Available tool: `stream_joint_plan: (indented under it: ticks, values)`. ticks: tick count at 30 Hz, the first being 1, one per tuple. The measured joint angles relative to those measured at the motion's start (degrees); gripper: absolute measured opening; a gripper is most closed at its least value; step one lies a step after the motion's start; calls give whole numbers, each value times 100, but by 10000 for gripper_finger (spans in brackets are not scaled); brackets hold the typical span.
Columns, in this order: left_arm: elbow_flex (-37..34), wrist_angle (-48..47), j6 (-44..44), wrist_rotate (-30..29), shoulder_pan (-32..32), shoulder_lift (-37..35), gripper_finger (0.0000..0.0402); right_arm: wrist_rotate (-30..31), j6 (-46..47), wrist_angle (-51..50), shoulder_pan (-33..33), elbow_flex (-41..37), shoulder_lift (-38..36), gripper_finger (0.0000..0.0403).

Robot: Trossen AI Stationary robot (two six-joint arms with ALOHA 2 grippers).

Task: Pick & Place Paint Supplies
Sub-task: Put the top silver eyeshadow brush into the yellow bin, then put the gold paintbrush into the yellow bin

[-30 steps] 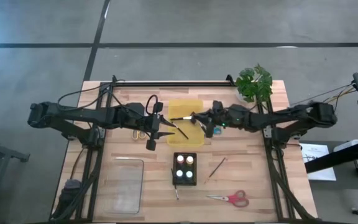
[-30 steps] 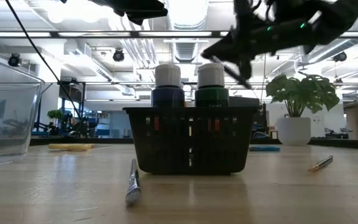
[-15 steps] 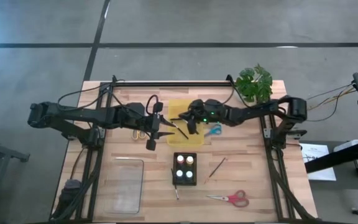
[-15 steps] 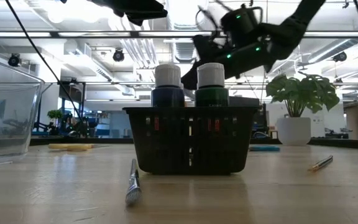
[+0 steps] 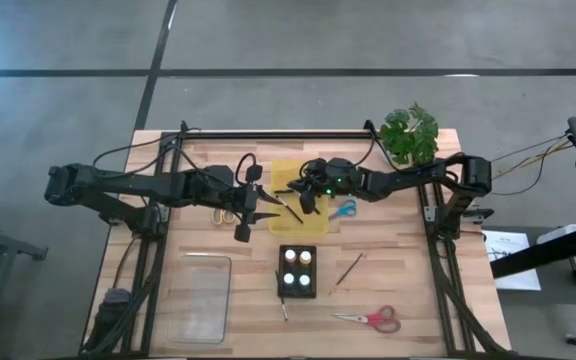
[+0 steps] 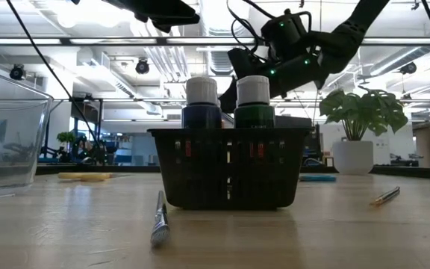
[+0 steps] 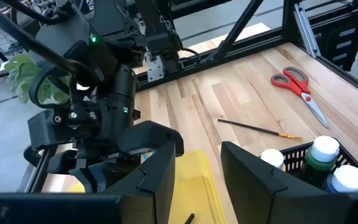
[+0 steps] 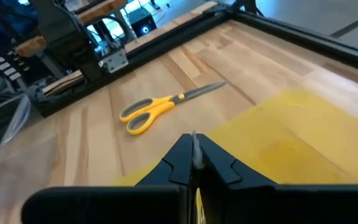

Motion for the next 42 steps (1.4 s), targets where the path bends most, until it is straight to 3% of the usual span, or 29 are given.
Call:
stream_joint_plan:
  ticks: [7, 18, 24, 33, 42]
  values:
    - [0, 0, 2, 2, 0, 0, 138, -18, -42, -212, 0, -13, -2, 24]
    - [0, 0, 13, 0, 0, 0, 138, -105, -257, -298, -2, -34, -99, 173]
    - [0, -146, 17, 1, 0, 0, 138, -200, -593, -1788, 124, -111, -1108, 203]
    - [0, -180, 0, 2, 0, 0, 138, -138, -1500, -4253, 1573, -374, -2724, 205]
    - [0, -173, -23, 3, -4, 0, 138, -125, -1589, -4357, 3091, -378, -2978, 205]
